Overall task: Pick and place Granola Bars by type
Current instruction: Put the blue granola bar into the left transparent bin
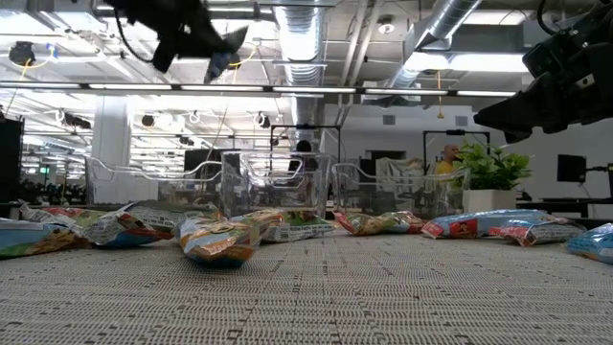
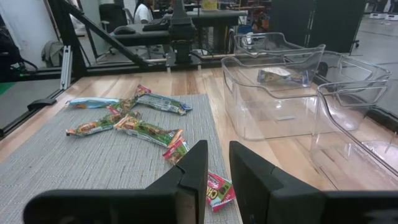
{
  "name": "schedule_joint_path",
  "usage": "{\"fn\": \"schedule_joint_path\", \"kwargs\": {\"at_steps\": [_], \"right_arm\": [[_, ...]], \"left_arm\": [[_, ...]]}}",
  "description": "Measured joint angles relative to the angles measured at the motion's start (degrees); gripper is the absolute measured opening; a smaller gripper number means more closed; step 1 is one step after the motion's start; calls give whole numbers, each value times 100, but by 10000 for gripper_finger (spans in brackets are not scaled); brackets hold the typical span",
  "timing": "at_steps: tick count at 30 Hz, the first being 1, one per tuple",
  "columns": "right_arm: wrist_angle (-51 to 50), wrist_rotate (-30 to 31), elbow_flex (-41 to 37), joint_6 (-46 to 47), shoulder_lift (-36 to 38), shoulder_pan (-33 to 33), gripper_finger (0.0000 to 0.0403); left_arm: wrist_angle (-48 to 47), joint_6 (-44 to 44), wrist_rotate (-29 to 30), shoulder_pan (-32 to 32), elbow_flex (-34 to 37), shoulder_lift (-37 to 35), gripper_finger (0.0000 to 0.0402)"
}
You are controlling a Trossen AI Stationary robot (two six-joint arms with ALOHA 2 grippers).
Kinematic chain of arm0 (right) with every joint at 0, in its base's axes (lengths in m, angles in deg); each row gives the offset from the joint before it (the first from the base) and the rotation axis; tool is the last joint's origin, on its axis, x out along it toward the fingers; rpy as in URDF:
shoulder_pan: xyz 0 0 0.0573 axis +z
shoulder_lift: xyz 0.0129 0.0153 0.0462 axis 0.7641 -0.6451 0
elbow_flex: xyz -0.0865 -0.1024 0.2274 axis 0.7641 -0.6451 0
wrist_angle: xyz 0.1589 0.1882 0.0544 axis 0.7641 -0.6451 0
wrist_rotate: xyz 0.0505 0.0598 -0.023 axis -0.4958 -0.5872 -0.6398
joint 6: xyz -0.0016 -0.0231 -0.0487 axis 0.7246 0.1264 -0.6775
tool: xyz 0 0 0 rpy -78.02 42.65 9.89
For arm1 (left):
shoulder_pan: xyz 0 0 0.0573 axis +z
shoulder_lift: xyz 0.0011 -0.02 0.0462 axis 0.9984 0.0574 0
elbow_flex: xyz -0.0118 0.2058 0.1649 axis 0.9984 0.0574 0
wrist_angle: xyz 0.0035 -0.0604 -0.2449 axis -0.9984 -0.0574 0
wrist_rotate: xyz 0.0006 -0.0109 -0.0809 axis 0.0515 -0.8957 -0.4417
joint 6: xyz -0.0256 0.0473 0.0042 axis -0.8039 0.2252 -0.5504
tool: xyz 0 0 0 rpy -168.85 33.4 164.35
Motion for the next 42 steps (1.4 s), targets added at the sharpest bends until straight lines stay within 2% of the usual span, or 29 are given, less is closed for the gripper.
{"fn": "schedule_joint_path", "kwargs": {"at_steps": [6,13,21,24,27,36,42], "right_arm": [[0,2,0,1,0,0,59],[0,2,-2,1,2,0,59],[0,0,-1,0,0,0,59],[0,2,0,0,2,0,59],[0,0,0,-1,1,0,59],[-1,1,-1,0,1,0,59],[0,0,0,0,1,0,59]], "left_arm": [[-587,0,833,1219,0,0,53],[-993,-83,855,2113,0,0,53],[-1356,-135,820,2507,0,50,53],[-1701,-313,598,2634,0,239,53],[-1825,-501,352,2718,0,555,53],[-1781,-472,258,2809,0,1801,53],[-1648,-318,85,2807,0,2255,63]]}}
